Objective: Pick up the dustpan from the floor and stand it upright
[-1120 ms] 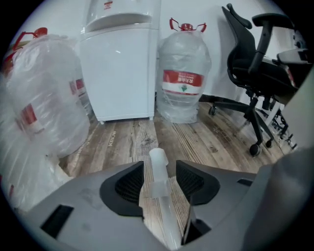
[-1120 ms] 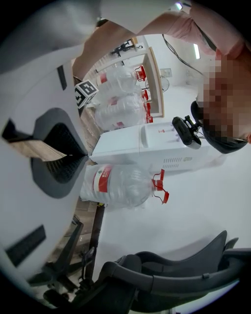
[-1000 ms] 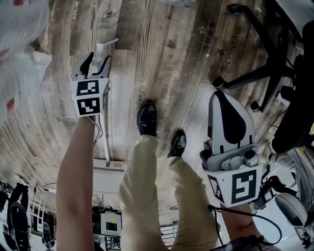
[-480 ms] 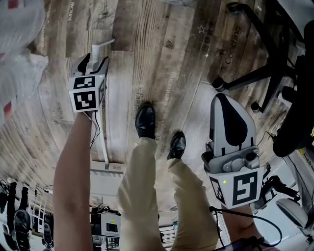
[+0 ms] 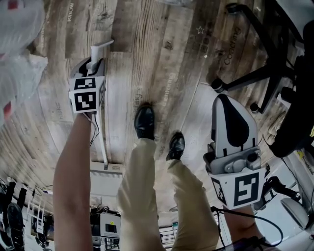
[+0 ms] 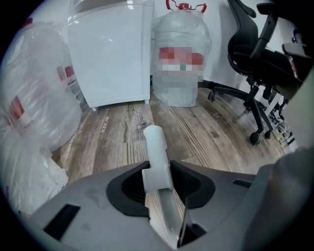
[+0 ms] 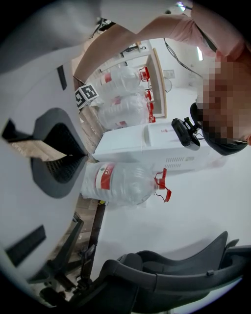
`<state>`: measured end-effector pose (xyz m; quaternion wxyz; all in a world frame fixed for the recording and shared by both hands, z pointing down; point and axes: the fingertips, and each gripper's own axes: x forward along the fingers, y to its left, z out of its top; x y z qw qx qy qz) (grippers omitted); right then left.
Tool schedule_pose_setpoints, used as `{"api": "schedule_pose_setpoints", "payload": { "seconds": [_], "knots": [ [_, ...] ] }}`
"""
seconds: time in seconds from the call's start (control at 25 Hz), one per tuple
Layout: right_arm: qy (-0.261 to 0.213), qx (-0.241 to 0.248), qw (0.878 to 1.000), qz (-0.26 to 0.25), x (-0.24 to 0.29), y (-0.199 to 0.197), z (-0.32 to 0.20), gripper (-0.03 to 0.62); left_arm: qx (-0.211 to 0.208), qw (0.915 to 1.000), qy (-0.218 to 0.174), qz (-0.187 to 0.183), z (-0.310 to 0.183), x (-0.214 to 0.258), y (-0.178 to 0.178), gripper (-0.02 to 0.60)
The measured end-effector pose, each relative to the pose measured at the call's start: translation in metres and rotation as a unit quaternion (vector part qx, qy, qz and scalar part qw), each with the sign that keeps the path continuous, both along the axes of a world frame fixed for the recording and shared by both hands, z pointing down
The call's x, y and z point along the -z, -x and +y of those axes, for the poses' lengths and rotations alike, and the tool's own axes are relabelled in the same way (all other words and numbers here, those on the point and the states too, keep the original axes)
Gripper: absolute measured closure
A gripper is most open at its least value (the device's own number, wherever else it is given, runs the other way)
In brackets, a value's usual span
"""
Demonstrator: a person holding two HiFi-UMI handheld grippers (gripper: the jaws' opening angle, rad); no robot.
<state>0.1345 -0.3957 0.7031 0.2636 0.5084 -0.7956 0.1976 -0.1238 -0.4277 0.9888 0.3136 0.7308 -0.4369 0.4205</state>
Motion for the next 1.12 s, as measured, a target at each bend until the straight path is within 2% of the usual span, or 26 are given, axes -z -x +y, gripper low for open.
{"api": "schedule_pose_setpoints", "payload": {
  "seconds": [0.36, 0.6, 1.0, 1.12],
  "knots": [
    [-0.004, 0.005, 1.0, 0.002, 0.003, -0.005, 0.005, 0.592, 0.012, 0.9999, 0.003, -0.006, -0.001, 0.003, 0.003, 0.46],
    [-0.011, 0.01, 1.0, 0.0, 0.015, -0.003, 0.008, 0.592, 0.024, 0.9996, -0.012, -0.001, 0.002, 0.024, 0.005, 0.466],
    [-0.042, 0.028, 0.999, -0.019, 0.081, 0.014, 0.012, 0.592, 0.041, 0.9979, -0.051, 0.003, 0.015, 0.11, 0.018, 0.469],
    [-0.057, 0.036, 0.998, -0.022, 0.109, 0.013, 0.015, 0.592, 0.056, 0.9953, -0.079, 0.006, 0.015, 0.151, 0.023, 0.472]
  ]
}}
